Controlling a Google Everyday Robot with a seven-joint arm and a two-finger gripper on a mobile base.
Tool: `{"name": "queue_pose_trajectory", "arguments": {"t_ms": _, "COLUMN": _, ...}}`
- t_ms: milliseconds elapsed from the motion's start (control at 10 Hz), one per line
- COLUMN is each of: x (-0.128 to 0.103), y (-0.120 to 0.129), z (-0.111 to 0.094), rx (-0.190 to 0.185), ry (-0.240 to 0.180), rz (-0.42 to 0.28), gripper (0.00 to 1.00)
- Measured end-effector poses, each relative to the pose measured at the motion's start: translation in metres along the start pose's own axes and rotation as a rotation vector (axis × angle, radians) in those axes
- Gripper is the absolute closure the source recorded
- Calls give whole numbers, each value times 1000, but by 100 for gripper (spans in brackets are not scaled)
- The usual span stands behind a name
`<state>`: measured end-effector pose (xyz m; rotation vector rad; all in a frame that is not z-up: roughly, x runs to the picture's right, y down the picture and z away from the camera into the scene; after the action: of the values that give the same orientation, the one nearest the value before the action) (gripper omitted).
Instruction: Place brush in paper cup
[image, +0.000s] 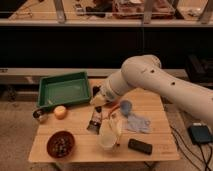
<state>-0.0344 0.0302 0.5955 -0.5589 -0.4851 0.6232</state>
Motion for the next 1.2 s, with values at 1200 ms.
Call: {"name": "queue_pose_trajectory", "arguments": {"t_ms": 1200, "x": 66, "y": 10, "z": -6, "rx": 12, "ry": 28, "rz": 43, "gripper": 100}}
